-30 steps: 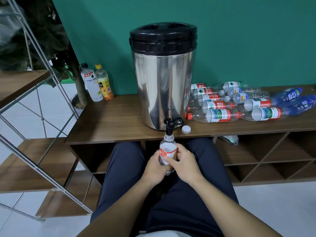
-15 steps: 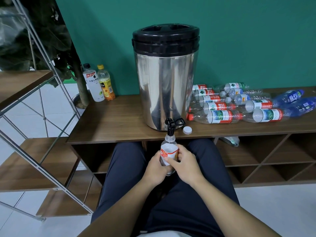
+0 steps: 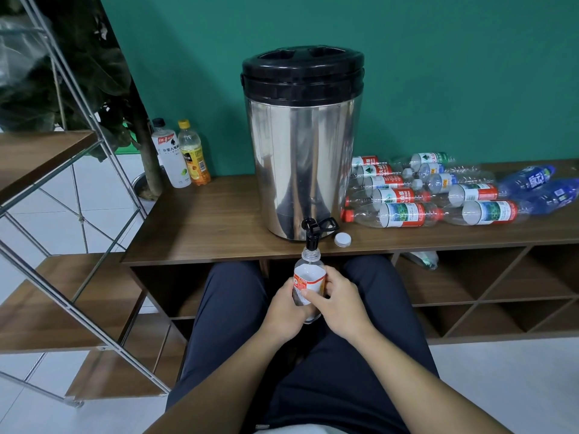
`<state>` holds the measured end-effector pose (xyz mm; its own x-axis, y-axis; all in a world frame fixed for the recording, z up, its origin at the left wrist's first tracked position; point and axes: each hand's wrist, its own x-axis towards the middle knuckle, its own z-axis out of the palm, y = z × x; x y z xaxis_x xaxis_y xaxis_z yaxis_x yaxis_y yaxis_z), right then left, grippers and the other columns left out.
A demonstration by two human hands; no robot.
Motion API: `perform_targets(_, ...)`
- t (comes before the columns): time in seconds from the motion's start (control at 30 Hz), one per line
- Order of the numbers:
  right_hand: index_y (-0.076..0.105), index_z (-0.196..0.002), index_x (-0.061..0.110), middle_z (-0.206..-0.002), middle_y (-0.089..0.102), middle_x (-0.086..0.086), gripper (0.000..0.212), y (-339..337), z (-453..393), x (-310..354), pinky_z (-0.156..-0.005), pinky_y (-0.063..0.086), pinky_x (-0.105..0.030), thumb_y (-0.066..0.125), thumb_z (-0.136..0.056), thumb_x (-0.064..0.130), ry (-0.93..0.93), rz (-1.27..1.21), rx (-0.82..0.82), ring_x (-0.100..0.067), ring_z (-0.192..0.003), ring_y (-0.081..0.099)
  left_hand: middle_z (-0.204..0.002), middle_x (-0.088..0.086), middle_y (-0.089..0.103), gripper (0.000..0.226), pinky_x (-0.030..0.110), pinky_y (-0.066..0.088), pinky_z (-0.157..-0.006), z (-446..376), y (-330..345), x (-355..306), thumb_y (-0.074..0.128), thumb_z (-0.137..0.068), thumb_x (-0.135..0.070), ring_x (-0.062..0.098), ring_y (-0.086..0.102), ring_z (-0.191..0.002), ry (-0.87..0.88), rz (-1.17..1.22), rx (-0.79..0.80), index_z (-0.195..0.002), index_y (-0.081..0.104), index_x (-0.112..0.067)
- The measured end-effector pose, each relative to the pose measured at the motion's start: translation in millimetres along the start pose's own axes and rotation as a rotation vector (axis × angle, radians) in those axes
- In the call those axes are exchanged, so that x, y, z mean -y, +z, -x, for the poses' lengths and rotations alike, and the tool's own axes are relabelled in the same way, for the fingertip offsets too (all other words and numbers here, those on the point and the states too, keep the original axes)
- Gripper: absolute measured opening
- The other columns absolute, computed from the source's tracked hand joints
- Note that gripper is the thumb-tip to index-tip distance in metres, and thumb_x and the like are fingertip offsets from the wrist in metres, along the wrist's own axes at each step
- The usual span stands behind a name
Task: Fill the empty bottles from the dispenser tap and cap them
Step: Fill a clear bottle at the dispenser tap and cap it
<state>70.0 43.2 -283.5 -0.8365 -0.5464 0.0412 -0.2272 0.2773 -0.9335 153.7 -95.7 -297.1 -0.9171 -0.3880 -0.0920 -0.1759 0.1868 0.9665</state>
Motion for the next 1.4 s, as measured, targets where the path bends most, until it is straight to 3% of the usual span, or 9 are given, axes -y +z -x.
perform_targets(0.33,0.071,-0.131,0.035,-0.113,0.082,0.018,0.047,0.2,0.0,0.8,-0.096,0.066,-0.037,0.091,-0.088,0.029,0.005,0.012,-0.006,-0.002,-0.106,0.078,-0.122,-0.011,0.081,0.054,0.023,0.059,-0.098,2.8,0.2,-3.0,0.084,-0.087,-0.005,0.006,0.076,-0.114,0.001,0.025,-0.001,-0.134,0.069,-0.027)
perform_targets(0.57,0.071,-0.127,0.035,-0.111,0.082,0.017,0.043,0.1,0.3,1.1,-0.094,0.066,-0.038,0.091,-0.089,0.03,0.006,0.012,-0.007,-0.003,-0.104,0.078,-0.122,-0.009,0.081,0.055,0.03,0.061,-0.102,1.6,0.0,-2.1,0.082,-0.084,-0.008,0.009,0.077,-0.114,-0.004,0.02,-0.001,-0.133,0.069,-0.027)
perform_targets(0.97,0.072,-0.129,0.034,-0.112,0.082,0.016,0.045,0.1,0.7,1.2,-0.095,0.066,-0.037,0.091,-0.089,0.027,0.005,0.005,-0.006,-0.002,-0.104,0.078,-0.118,-0.009,0.082,0.052,0.017,0.058,-0.09,2.1,1.5,-1.5,0.08,-0.087,0.003,0.006,0.077,-0.108,-0.019,0.026,-0.01,-0.131,0.069,-0.024)
perform_targets(1.4,0.071,-0.131,0.035,-0.114,0.082,0.017,0.046,0.3,0.5,0.7,-0.095,0.066,-0.037,0.091,-0.09,0.026,0.0,0.003,-0.001,-0.003,-0.106,0.078,-0.118,-0.01,0.082,0.054,0.017,0.058,-0.09,0.6,1.7,1.3,0.082,-0.086,0.003,0.005,0.077,-0.109,-0.012,0.023,-0.014,-0.131,0.069,-0.024)
